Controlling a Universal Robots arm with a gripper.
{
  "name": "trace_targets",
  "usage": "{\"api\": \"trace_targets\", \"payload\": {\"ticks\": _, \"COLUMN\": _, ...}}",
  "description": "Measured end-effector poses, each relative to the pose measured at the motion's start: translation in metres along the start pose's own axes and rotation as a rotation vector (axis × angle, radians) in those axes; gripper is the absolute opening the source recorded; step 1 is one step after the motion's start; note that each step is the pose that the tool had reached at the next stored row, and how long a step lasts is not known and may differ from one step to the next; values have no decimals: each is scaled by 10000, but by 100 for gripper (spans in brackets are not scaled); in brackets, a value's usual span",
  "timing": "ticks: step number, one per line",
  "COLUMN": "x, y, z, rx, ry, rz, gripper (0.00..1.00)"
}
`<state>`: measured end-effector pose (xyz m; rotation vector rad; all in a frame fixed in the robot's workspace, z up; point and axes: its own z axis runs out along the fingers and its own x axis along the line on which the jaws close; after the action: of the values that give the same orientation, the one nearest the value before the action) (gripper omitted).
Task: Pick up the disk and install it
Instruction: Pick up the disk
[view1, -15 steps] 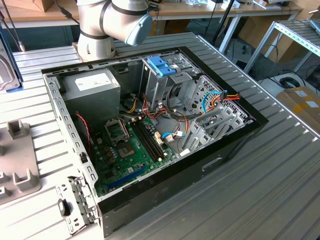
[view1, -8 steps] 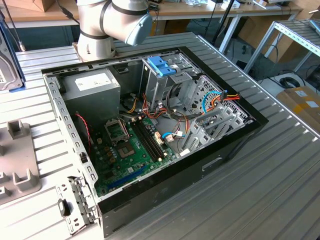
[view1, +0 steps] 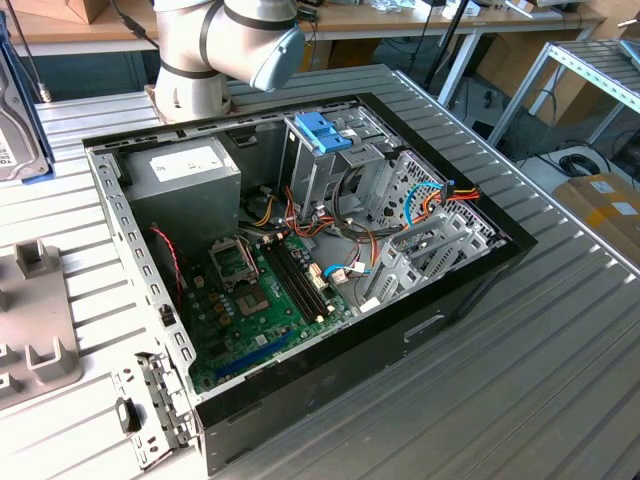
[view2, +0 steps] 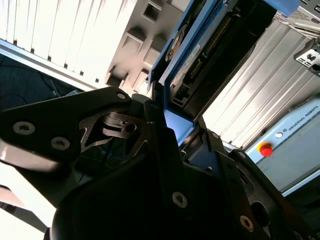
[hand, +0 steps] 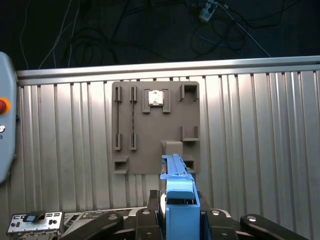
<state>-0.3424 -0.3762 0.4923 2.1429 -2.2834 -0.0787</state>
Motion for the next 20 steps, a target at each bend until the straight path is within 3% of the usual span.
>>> {"api": "trace_targets", "payload": {"ticks": 20, "x": -4, "y": -66, "z": 5, "rx": 0, "ry": 0, "rz": 0, "gripper": 37}}
